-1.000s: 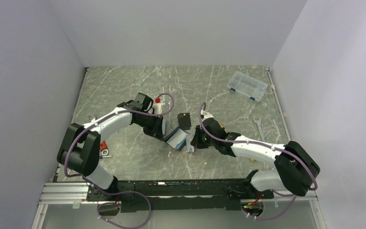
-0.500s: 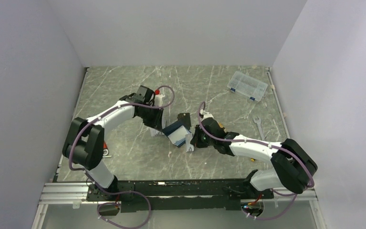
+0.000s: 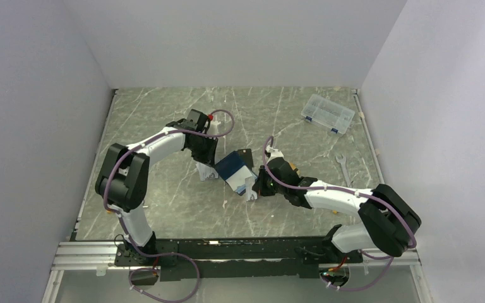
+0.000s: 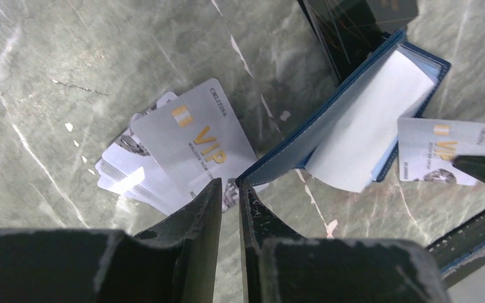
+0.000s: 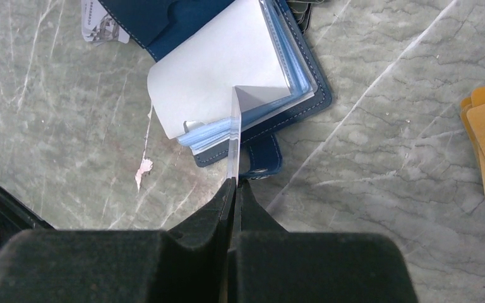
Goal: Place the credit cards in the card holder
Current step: Open the card holder at the center of the board.
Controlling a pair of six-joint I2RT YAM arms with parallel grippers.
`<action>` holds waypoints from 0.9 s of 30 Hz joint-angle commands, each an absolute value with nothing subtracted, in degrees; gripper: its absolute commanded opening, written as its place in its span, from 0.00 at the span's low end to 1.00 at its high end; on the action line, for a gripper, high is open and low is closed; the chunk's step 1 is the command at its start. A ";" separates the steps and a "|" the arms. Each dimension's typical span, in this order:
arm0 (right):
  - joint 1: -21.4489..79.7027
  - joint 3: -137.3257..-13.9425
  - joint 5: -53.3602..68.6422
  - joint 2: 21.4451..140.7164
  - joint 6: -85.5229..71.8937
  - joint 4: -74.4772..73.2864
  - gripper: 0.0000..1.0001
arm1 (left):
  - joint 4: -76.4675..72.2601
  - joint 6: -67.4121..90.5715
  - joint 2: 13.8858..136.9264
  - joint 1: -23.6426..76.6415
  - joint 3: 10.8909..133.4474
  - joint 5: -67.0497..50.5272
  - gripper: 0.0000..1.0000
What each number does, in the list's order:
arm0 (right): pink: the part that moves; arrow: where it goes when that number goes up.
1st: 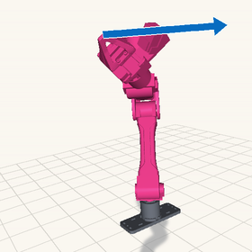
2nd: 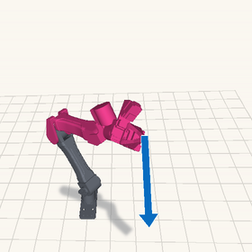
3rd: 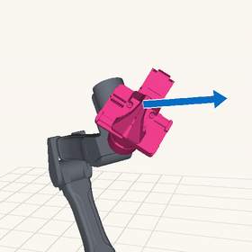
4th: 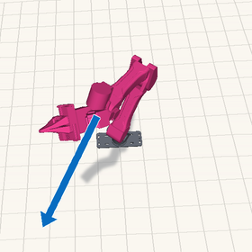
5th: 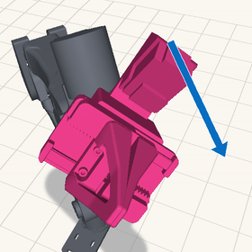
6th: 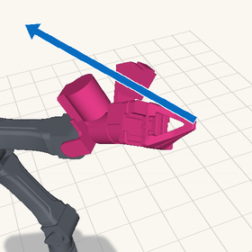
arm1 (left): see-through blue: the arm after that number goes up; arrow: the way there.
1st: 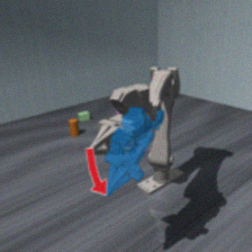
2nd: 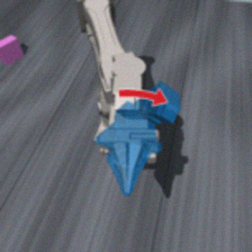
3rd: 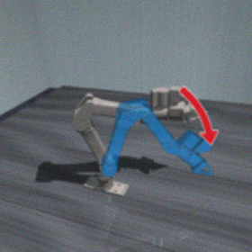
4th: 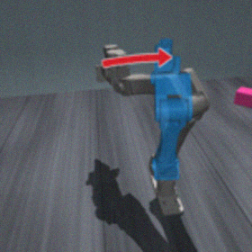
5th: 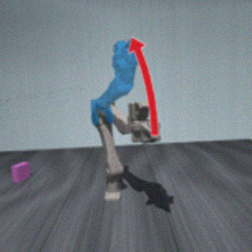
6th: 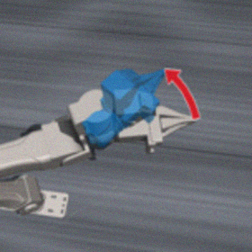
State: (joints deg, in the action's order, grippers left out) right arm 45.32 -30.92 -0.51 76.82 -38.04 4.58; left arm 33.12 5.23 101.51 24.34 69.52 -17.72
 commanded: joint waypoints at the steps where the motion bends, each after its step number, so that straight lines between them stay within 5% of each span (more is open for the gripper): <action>1: 46.46 -28.93 1.33 78.86 -37.00 3.11 0.00 | 31.01 5.91 103.54 25.47 72.69 -15.24 0.21; 27: 37.47 -35.20 19.43 86.94 -39.16 17.15 0.00 | 31.80 -5.08 103.48 32.89 71.60 -10.24 0.19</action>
